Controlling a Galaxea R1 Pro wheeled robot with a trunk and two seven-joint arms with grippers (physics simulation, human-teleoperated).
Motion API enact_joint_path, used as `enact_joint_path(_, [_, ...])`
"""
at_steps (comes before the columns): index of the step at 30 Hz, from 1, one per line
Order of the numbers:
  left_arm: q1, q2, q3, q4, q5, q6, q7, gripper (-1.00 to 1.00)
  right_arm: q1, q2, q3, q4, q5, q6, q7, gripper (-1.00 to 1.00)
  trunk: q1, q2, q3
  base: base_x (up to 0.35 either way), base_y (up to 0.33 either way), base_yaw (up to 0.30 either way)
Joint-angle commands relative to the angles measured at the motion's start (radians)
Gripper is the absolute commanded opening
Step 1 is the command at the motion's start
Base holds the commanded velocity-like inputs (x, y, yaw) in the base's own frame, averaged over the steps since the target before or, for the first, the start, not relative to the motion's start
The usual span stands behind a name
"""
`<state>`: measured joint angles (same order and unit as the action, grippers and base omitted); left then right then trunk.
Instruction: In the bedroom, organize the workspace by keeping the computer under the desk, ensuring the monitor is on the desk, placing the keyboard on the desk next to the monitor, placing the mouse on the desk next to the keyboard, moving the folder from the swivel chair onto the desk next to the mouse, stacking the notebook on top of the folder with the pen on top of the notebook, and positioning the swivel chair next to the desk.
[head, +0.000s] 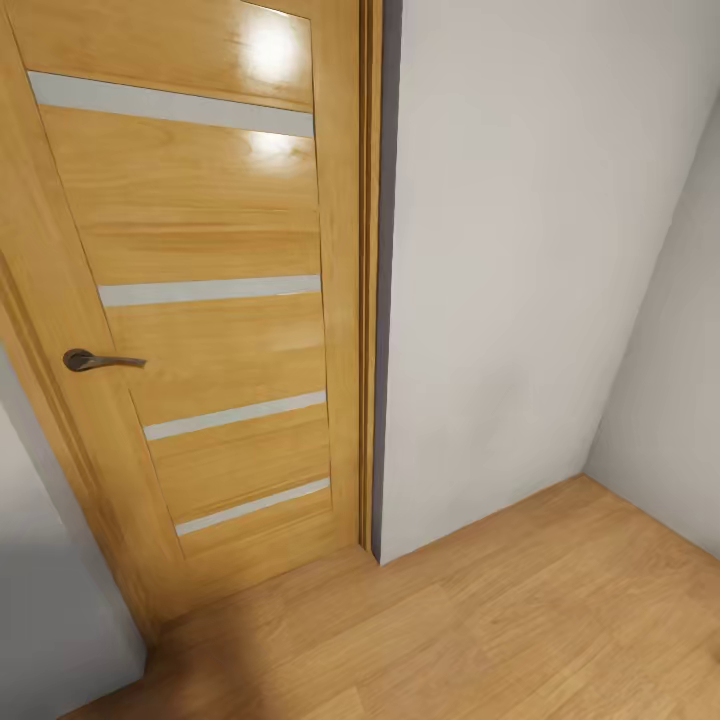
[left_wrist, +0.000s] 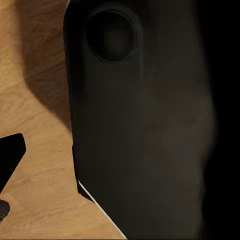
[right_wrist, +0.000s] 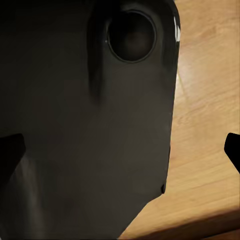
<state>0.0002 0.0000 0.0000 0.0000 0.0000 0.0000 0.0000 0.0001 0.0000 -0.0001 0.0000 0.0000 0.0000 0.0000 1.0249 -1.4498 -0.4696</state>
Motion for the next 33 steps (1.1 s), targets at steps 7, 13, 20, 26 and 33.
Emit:
enact_joint_path(7, [0.0,-0.034,-0.001,-0.02,-0.001,-0.003,-0.003,1.0,-0.027,0.022,-0.003,-0.005,0.005,-0.008,0.0,1.0,-0.015,0.028,0.012,0.0,0.0,0.0])
enact_joint_path(13, [0.0,-0.052,-0.001,-0.021,-0.002,-0.003,0.001,1.0,-0.037,0.019,-0.003,-0.005,0.005,-0.008,0.0,1.0,-0.015,0.028,0.012,0.0,0.0,0.0])
enact_joint_path(20, [0.0,-0.054,-0.001,-0.021,0.0,-0.004,0.005,1.0,-0.038,0.018,-0.012,-0.005,0.0,-0.008,-0.002,1.0,-0.019,0.035,0.015,0.0,0.0,0.0])
enact_joint_path(26, [0.0,-0.053,0.0,-0.021,0.0,-0.003,0.007,1.0,-0.038,0.018,-0.012,-0.005,0.0,-0.008,-0.003,1.0,-0.042,0.077,0.034,0.0,0.0,0.052])
enact_joint_path(33, [0.0,-0.052,0.001,-0.021,0.001,-0.004,0.008,1.0,-0.038,0.018,-0.013,-0.005,-0.001,-0.044,-0.003,1.0,-0.069,0.126,0.058,0.0,0.0,0.191])
